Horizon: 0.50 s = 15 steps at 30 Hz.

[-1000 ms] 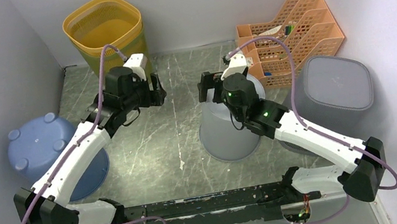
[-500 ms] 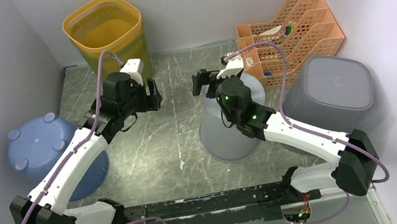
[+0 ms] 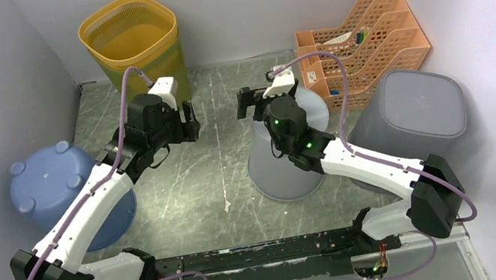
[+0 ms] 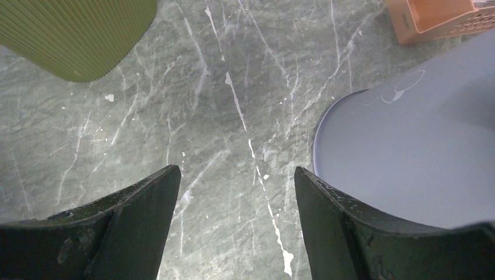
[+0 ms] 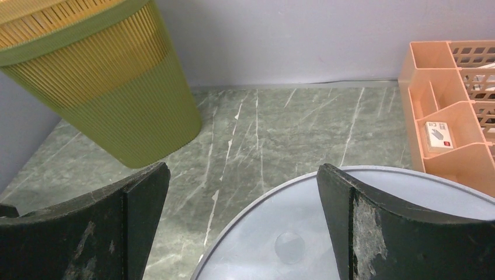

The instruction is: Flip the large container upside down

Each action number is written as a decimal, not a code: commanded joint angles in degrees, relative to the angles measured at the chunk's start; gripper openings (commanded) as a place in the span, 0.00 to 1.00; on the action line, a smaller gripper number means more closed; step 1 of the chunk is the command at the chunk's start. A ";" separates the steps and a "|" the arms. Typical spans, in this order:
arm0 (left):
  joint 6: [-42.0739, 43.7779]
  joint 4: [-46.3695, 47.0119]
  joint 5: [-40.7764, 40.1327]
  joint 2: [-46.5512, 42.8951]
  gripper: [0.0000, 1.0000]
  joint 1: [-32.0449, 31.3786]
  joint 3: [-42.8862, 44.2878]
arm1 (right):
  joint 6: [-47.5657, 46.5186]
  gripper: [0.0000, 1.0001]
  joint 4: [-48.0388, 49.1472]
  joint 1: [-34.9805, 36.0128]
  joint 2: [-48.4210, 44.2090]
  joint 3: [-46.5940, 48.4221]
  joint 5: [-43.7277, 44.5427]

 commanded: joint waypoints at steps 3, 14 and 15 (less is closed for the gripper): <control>0.72 -0.11 -1.36 -1.91 0.83 -0.12 -1.19 | 4.56 1.00 -19.02 -0.15 3.71 -3.73 -1.92; -0.52 1.24 -0.34 -2.40 0.83 -0.12 -2.58 | 0.41 1.00 -34.04 0.40 -7.93 7.68 -11.06; -0.66 1.35 -0.24 -2.45 0.83 -0.05 -2.73 | 0.32 1.00 -34.79 0.42 -8.75 8.12 -12.90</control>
